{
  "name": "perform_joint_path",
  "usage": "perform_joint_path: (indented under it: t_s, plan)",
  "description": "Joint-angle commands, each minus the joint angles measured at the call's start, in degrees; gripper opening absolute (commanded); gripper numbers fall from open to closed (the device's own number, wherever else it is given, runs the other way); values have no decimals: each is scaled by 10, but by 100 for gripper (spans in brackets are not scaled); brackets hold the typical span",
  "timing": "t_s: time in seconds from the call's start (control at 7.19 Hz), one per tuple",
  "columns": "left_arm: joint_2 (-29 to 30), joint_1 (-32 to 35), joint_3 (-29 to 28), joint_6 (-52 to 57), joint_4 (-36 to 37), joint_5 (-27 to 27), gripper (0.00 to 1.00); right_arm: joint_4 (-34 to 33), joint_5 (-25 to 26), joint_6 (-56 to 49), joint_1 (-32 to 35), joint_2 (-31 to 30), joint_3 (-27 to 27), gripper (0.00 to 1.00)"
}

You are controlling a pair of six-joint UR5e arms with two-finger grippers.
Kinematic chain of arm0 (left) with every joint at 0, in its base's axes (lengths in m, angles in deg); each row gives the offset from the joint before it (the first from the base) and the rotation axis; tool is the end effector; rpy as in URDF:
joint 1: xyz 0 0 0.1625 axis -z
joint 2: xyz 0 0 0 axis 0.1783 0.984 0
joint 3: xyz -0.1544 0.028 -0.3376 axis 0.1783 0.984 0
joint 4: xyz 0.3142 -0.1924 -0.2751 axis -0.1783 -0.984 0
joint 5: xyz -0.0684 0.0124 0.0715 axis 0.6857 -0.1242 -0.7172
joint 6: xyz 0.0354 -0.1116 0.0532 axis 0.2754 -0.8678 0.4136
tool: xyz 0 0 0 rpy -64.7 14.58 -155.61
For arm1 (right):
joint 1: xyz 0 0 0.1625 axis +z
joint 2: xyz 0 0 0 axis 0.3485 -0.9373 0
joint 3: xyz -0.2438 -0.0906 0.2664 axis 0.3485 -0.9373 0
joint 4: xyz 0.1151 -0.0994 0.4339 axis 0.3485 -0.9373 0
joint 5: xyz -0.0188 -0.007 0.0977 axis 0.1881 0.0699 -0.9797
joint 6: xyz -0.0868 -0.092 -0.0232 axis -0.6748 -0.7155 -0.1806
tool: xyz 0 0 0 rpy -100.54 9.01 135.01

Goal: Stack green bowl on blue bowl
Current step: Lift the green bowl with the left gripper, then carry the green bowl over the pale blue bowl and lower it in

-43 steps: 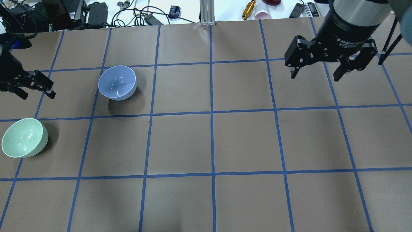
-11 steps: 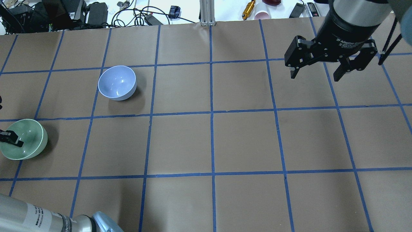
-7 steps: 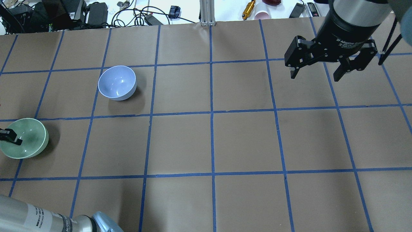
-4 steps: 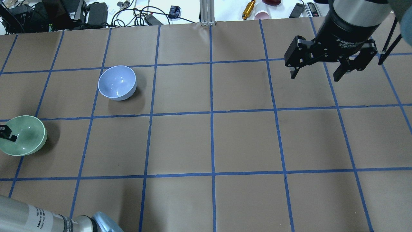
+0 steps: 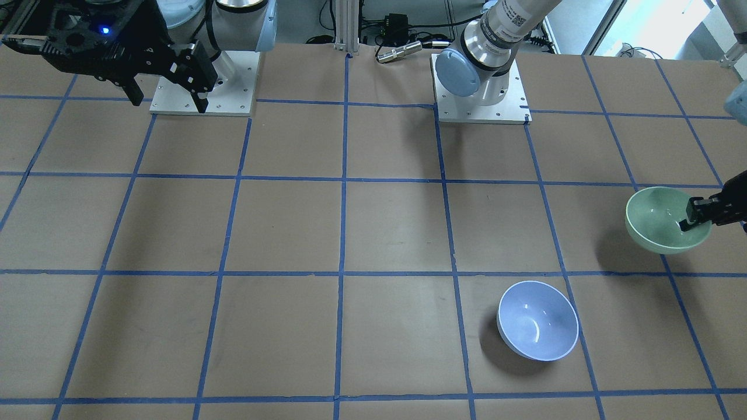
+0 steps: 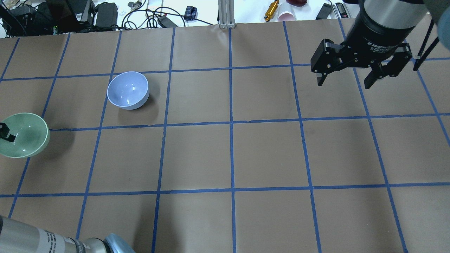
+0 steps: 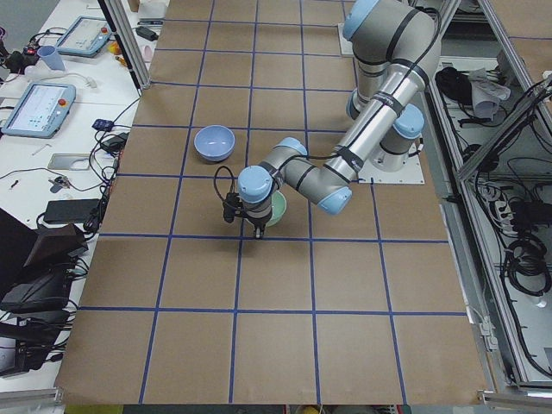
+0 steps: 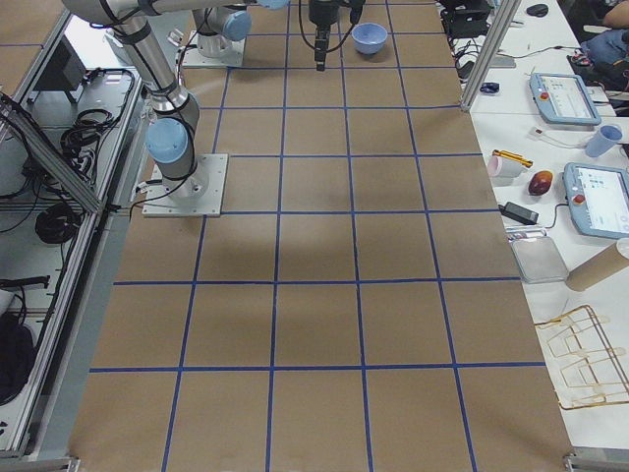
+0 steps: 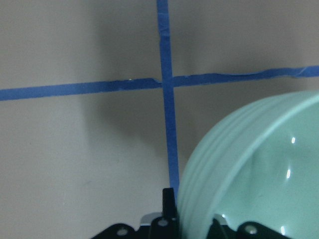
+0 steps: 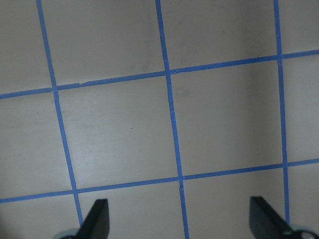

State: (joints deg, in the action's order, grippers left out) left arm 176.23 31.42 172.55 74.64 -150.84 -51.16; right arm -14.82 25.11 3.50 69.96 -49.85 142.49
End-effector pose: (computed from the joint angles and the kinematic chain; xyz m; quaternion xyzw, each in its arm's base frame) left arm 0.3647 -0.5106 0.1693 -0.0370 -0.9980 -0.0139 0.0501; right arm 0.1379 -0.5012 0.4587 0.0628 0.9980 -0.0048 0.0065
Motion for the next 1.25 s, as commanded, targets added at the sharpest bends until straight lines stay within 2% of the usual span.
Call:
perform_joint_path:
  t_s: [0.0,0.42,0.83,1.11]
  plan:
    - [-29,41,-11,-37,-38,19,0,1,0,0,0,0,1,100]
    - [-51,137,-22,-81,-47,27,0,1,0,0,0,0,0,100]
    - [-33,160,-37,-164,-48,106,0,1,0,0,0,0,1,100]
    - [-36,202,-56,-213,-45,108,0,1,0,0,0,0,0,100]
